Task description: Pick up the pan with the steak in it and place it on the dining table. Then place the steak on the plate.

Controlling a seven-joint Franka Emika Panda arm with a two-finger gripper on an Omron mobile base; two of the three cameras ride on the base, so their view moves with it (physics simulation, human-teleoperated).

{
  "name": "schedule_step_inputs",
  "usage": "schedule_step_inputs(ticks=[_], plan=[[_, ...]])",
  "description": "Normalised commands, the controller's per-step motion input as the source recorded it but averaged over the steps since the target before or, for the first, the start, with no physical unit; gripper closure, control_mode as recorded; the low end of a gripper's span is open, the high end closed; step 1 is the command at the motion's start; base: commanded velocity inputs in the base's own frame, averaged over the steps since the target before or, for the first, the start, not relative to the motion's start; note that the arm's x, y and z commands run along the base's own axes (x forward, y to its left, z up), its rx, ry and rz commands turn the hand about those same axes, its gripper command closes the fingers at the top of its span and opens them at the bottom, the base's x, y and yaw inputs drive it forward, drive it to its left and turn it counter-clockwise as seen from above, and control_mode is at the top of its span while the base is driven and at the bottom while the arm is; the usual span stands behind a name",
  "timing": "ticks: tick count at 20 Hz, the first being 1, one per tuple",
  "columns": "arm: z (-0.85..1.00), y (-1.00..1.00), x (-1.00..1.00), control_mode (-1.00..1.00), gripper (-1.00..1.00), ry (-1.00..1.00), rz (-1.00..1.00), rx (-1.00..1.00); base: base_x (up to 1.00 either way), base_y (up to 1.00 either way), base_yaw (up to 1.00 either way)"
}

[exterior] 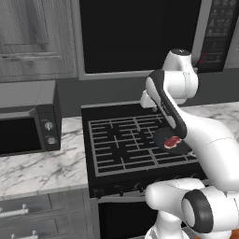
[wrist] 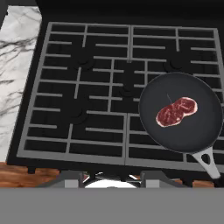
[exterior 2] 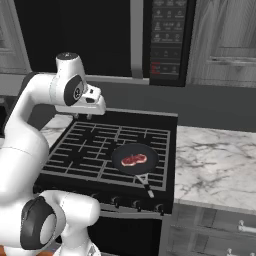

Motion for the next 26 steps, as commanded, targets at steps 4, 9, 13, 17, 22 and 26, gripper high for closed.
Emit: schedule_step_inputs(ticks=[4, 9, 13, 17, 22, 26], plan=[[0.00, -0.04, -0.10, -1.00, -1.00, -0.02, 0.00, 0.00, 0.00, 0.00, 0.00], [-0.06, -0.20, -0.34, -1.00, -1.00, -0.06, 0.00, 0.00, 0.00, 0.00, 0.00], [-0.23, -0.34, -0.41, -1.00, -1.00, -0.04, 0.00, -0.03, 0.00, 0.00, 0.00], [-0.29, -0.43, -0.42, -1.00, -1.00, -0.02, 0.00, -0.04, 0.00, 0.00, 0.00], [-0.31, -0.49, -0.37, -1.00, -1.00, -0.01, -0.01, -0.03, 0.00, 0.00, 0.00], [-0.29, -0.58, -0.20, -1.00, -1.00, 0.00, -0.05, 0.00, 0.00, 0.00, 0.00]])
